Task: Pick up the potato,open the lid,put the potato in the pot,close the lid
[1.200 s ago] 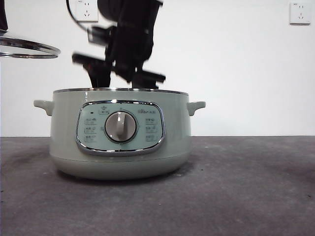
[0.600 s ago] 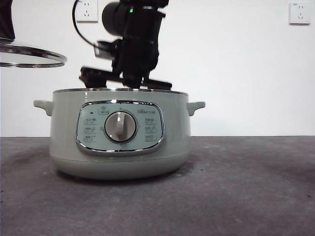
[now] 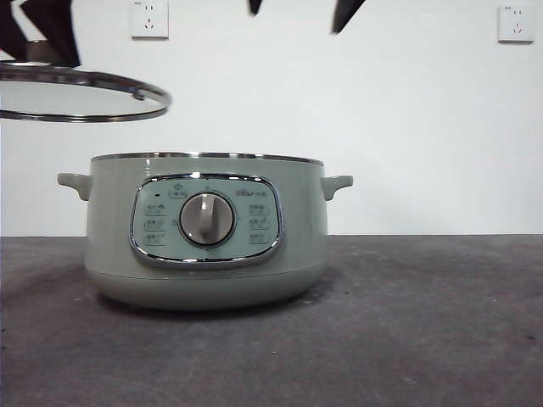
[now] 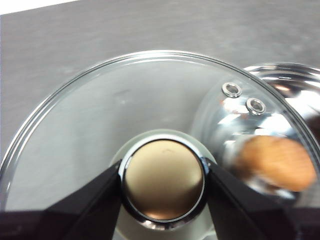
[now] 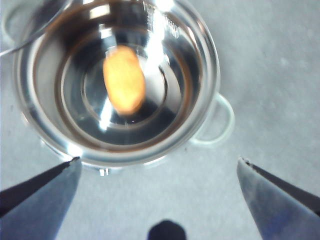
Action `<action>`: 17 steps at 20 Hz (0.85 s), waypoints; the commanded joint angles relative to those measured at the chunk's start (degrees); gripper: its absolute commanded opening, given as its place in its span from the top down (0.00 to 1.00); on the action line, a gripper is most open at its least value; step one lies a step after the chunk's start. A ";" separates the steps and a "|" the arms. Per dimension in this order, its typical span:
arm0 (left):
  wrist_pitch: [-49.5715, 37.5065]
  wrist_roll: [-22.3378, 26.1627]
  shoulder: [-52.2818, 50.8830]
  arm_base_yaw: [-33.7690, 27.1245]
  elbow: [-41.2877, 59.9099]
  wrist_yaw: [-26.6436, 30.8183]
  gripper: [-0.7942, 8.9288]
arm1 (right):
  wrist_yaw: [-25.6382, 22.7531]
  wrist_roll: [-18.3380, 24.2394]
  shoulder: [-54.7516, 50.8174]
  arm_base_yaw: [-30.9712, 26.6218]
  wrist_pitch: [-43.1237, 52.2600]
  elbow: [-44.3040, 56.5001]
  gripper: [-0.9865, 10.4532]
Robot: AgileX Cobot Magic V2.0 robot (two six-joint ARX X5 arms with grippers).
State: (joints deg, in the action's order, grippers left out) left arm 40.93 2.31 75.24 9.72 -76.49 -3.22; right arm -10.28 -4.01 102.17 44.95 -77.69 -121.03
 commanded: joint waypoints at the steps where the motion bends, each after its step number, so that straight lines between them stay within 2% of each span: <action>1: -3.08 -0.81 0.07 2.56 -0.42 -0.20 0.93 | -0.28 0.15 -2.86 0.04 -1.25 1.79 0.31; 4: -3.72 -0.83 1.44 6.16 -0.42 -0.20 0.93 | -1.90 -0.37 -9.14 0.04 -1.25 7.63 0.31; 8: -6.71 -0.85 3.58 10.91 -0.42 -0.17 0.93 | -3.50 -0.98 -19.93 0.02 -1.22 20.92 0.31; 12: -8.59 -1.97 5.01 14.86 -0.42 -0.13 0.93 | -4.24 -3.69 -31.80 0.02 -0.79 33.38 0.31; 17: -10.51 -2.34 7.69 18.34 -0.42 0.09 0.93 | -4.20 -8.11 -43.47 0.02 0.39 41.22 0.31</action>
State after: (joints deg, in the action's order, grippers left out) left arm 32.56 0.60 83.24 28.01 -76.49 -3.16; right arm -14.35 -10.22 58.52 44.93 -77.65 -80.44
